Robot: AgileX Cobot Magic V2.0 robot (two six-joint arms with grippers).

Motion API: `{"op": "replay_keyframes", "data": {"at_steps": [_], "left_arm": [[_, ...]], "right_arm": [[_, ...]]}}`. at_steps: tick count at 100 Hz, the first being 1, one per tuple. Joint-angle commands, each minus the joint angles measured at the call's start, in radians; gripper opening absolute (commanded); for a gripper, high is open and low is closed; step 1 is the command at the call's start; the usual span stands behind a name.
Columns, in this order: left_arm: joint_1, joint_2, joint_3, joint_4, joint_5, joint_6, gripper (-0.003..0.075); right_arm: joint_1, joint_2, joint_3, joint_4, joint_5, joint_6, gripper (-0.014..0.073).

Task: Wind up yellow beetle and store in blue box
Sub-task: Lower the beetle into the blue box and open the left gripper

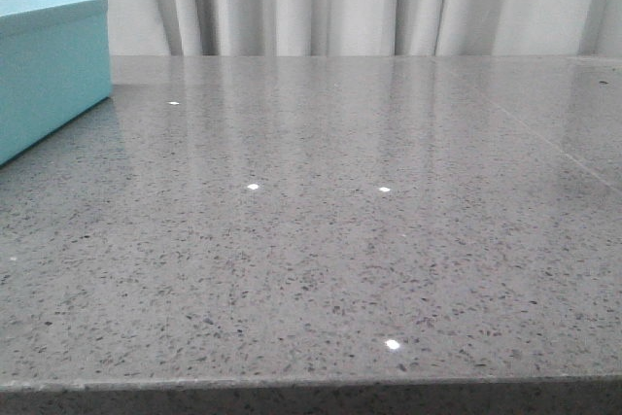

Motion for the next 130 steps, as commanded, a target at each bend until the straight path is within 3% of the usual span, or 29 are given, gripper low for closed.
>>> {"op": "replay_keyframes", "data": {"at_steps": [1, 32, 72, 88, 109, 130], "left_arm": [[0.001, -0.046, -0.022, -0.018, -0.049, -0.013, 0.0188], [0.001, -0.040, 0.016, -0.005, -0.090, -0.041, 0.0368], [0.001, -0.032, 0.056, -0.004, -0.137, -0.069, 0.0497], [0.001, -0.077, 0.054, -0.130, -0.190, -0.097, 0.0500], [0.001, -0.240, 0.070, -0.282, -0.266, -0.019, 0.0499], [0.001, -0.494, 0.194, -0.468, -0.418, 0.121, 0.0494]], "right_arm": [[-0.007, -0.014, -0.027, -0.051, -0.023, -0.008, 0.0419], [-0.007, -0.014, -0.027, -0.051, -0.020, -0.008, 0.0419], [-0.007, -0.014, -0.027, -0.051, -0.019, -0.008, 0.0419], [-0.007, -0.014, -0.027, -0.051, -0.008, -0.008, 0.0419], [-0.007, -0.014, -0.027, -0.061, 0.024, -0.008, 0.0419], [-0.007, -0.014, -0.019, -0.103, 0.060, -0.008, 0.0419]]}}
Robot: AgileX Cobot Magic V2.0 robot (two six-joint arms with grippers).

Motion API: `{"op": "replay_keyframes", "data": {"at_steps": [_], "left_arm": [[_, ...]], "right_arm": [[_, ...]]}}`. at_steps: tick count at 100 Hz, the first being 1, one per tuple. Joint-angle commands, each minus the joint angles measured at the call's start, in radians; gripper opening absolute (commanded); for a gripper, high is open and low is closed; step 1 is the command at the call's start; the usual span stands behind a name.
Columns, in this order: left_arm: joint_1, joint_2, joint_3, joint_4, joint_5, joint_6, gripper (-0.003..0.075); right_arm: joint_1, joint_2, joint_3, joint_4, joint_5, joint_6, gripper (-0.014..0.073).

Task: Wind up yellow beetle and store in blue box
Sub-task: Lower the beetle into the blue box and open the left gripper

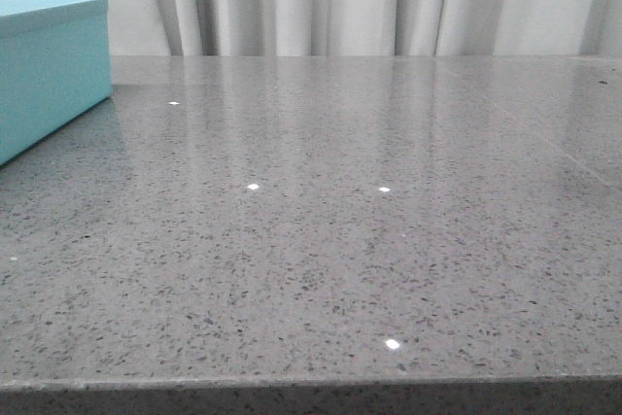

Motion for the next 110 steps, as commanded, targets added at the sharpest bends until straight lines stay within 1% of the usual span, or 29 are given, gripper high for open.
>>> {"op": "replay_keyframes", "data": {"at_steps": [1, 11, 14, 25, 33, 51, 61, 68, 77, 96, 110], "left_arm": [[0.001, -0.140, 0.034, -0.108, -0.107, 0.062, 0.0494], [0.001, -0.259, 0.136, -0.170, -0.176, 0.129, 0.0494], [-0.001, -0.295, 0.170, -0.209, -0.208, 0.161, 0.0494], [-0.022, -0.440, 0.331, -0.349, -0.311, 0.328, 0.0494], [-0.042, -0.519, 0.439, -0.427, -0.373, 0.407, 0.0494], [-0.078, -0.662, 0.669, -0.523, -0.396, 0.519, 0.0494], [-0.090, -0.732, 0.766, -0.613, -0.389, 0.589, 0.0494], [-0.094, -0.777, 0.817, -0.675, -0.389, 0.607, 0.0494], [-0.094, -0.829, 0.863, -0.703, -0.387, 0.609, 0.0494], [-0.094, -0.900, 0.903, -0.703, -0.374, 0.609, 0.0494], [-0.094, -0.902, 0.904, -0.703, -0.360, 0.609, 0.0494]], "right_arm": [[-0.007, -0.014, -0.017, -0.094, -0.012, -0.008, 0.0419], [-0.007, -0.014, 0.013, -0.127, -0.012, -0.008, 0.0419], [-0.007, -0.018, 0.023, -0.134, -0.012, -0.008, 0.0419], [-0.007, -0.044, 0.081, -0.161, -0.023, 0.013, 0.0419], [-0.007, -0.080, 0.125, -0.166, -0.033, 0.038, 0.0419], [-0.007, -0.194, 0.256, -0.182, -0.060, 0.075, 0.0419], [-0.007, -0.286, 0.338, -0.216, -0.061, 0.098, 0.0419], [-0.007, -0.354, 0.389, -0.247, -0.068, 0.139, 0.0419], [-0.007, -0.438, 0.447, -0.280, -0.084, 0.188, 0.0419], [-0.007, -0.600, 0.547, -0.283, -0.089, 0.191, 0.0419], [-0.007, -0.651, 0.575, -0.288, -0.075, 0.191, 0.0419]]}}
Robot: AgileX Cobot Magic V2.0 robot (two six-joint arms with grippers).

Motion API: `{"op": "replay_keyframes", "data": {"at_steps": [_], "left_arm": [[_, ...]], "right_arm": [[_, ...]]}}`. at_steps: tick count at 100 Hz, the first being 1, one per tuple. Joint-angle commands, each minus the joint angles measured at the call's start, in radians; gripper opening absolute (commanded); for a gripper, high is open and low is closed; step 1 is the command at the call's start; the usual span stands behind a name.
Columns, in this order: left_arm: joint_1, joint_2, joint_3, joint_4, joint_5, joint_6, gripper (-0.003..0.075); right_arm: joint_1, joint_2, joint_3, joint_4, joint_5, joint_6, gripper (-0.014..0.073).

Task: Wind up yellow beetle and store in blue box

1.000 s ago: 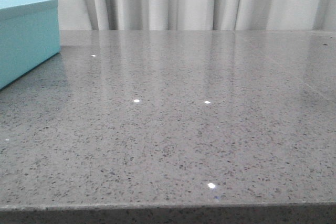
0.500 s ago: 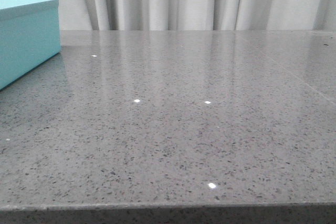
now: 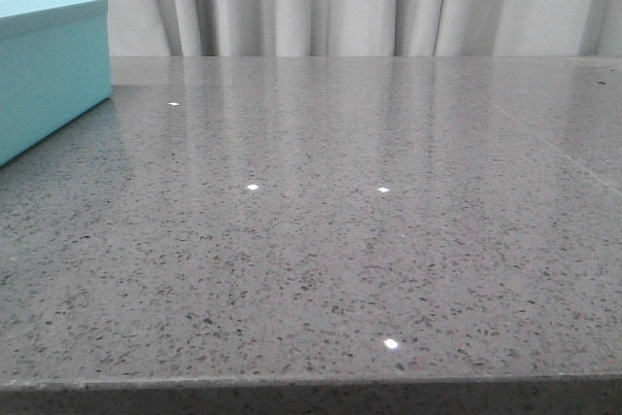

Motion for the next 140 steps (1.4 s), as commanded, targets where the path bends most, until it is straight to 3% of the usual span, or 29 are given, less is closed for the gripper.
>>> {"op": "replay_keyframes", "data": {"at_steps": [1, 18, 25, 37, 56, 140], "left_arm": [[-0.008, 0.005, -0.028, -0.044, -0.010, 0.001, 0.0494], [-0.008, 0.005, -0.028, -0.044, -0.015, 0.001, 0.0489], [-0.008, 0.005, -0.028, -0.042, -0.020, 0.001, 0.0445], [-0.008, 0.005, -0.028, -0.042, -0.021, 0.001, 0.0289], [-0.008, 0.005, -0.028, -0.042, -0.021, 0.001, -0.0020], [-0.008, 0.005, -0.028, -0.042, -0.021, 0.001, -0.0020]], "right_arm": [[-0.007, -0.014, -0.013, -0.067, -0.009, 0.003, 0.0419], [-0.007, -0.014, -0.013, -0.067, 0.031, 0.003, 0.0416], [-0.007, -0.014, -0.013, -0.067, 0.033, 0.003, 0.0378], [-0.007, -0.014, -0.013, -0.067, 0.033, 0.003, 0.0208], [-0.007, -0.014, -0.013, -0.067, 0.033, 0.003, -0.0111], [-0.007, -0.014, -0.013, -0.067, 0.029, 0.003, -0.0115]]}}
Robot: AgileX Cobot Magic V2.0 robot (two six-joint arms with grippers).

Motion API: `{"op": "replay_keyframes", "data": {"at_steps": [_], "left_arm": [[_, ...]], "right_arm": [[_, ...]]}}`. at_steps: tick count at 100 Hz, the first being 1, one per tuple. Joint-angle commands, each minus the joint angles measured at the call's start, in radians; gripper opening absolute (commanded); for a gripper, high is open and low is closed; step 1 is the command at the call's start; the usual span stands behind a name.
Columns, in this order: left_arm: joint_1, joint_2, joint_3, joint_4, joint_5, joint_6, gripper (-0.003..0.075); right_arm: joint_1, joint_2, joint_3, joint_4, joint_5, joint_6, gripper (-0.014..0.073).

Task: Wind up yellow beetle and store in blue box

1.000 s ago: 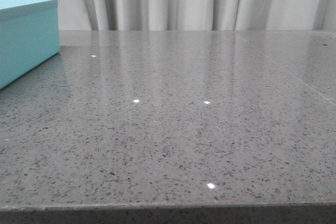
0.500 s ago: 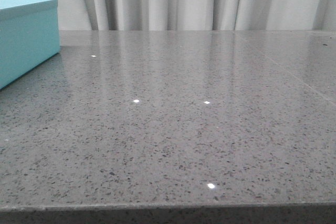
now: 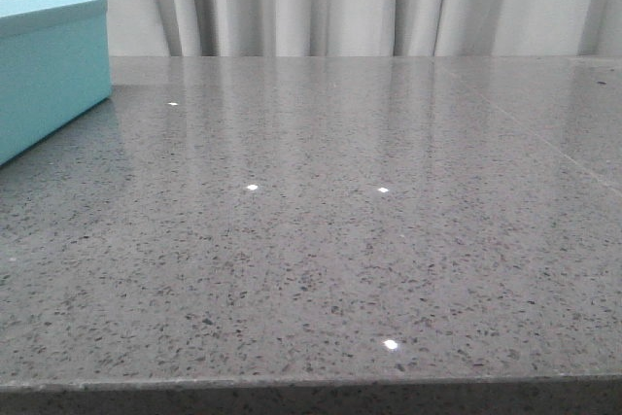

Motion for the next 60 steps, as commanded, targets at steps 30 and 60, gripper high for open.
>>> {"op": "replay_keyframes", "data": {"at_steps": [30, 60], "left_arm": [[-0.027, 0.005, -0.028, -0.042, -0.082, -0.001, -0.0020], [-0.079, 0.000, -0.024, 0.281, -0.168, -0.209, -0.0020]], "right_arm": [[-0.007, 0.009, -0.025, -0.063, -0.019, 0.000, -0.0115], [-0.007, 0.009, -0.025, -0.063, -0.019, 0.000, -0.0115]]}}
